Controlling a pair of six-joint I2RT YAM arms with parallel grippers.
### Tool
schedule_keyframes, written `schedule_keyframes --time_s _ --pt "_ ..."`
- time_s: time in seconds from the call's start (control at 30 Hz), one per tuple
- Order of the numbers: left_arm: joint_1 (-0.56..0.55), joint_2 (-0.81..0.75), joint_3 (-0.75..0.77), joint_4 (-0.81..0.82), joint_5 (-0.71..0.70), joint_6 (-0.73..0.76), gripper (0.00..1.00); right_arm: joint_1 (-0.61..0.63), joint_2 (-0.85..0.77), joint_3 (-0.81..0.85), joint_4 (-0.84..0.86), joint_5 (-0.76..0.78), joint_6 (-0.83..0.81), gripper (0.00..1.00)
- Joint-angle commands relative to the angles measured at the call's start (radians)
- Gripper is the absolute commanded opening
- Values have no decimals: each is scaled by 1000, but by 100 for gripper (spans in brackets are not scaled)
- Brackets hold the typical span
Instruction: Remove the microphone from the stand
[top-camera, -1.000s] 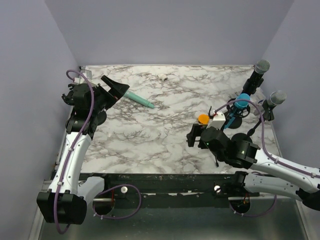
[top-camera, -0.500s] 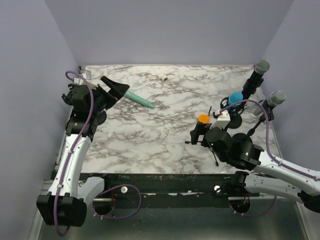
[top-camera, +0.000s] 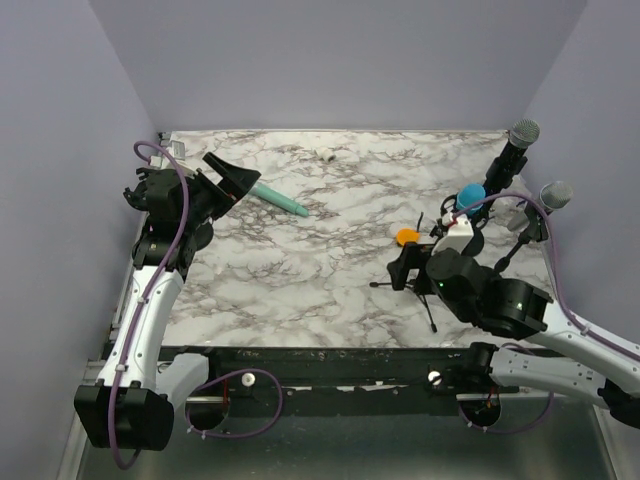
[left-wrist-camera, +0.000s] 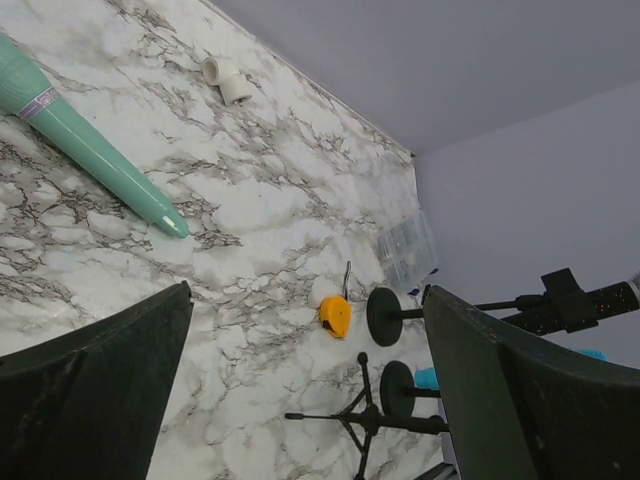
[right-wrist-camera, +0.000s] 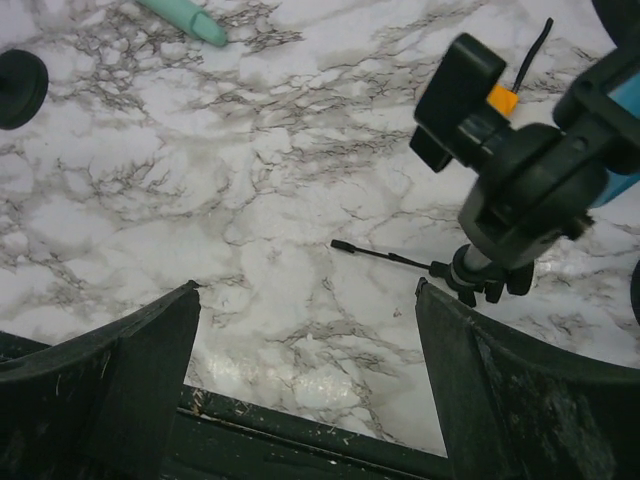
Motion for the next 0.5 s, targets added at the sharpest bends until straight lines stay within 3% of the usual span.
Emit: schedule_keyframes --time_s 0.0,0.2,0.37,0.47 --pt "6 3 -6 27 31 1 95 1 -42 14 -114 9 33 88" --pt "7 7 -8 30 31 6 95 1 -100 -23 -87 117 64 82" --pt "6 10 -6 32 32 12 95 0 -109 -87 -70 302 129 77" --pt "6 14 -7 32 41 10 94 1 -128 -158 32 404 111 76"
